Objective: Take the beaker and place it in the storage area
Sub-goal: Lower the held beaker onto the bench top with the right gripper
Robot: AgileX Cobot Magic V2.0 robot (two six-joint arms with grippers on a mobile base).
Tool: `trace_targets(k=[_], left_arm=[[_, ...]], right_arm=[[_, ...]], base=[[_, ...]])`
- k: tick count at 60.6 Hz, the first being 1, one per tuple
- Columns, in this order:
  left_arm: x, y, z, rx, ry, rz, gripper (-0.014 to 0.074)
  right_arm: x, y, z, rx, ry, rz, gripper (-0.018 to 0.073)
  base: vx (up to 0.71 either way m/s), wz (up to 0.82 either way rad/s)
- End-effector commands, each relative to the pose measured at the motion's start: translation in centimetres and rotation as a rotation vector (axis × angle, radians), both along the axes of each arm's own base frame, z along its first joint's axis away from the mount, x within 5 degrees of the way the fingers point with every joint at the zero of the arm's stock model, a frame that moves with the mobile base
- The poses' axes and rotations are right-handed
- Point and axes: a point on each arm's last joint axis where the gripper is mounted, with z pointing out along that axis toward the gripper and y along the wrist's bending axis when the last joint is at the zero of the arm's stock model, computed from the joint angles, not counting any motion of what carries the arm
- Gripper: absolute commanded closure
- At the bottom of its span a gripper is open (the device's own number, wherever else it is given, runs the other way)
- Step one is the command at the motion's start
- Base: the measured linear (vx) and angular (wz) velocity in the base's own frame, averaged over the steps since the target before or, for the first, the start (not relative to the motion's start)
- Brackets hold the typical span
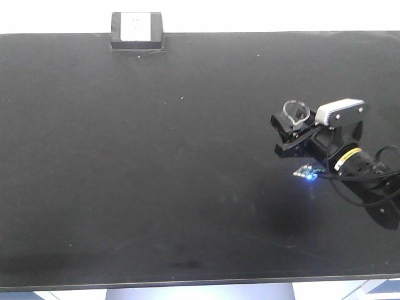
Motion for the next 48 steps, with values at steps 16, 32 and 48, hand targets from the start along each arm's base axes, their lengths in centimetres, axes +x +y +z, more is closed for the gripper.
trace_targets(k=[16, 32, 48], left_arm=[[0.0, -0.2, 0.1, -0.01, -0.08, -0.019, 0.0605], [0.0, -0.2, 0.1, -0.01, -0.08, -0.019, 0.0605], [0.0, -0.2, 0.1, -0.01, -0.08, -0.019, 0.0605]], right_arm=[[0.6, 0.4, -0.9, -0.008, -0.116, 0.051, 0.0559], [0.5, 0.4, -2.5, -0.012, -0.108, 0.057, 0.0559], [0.4, 0.4, -3.3, -0.049, -0.1, 0.07, 0.0527]], base=[[0.0, 0.0], [0.0, 0.0], [0.0, 0.0]])
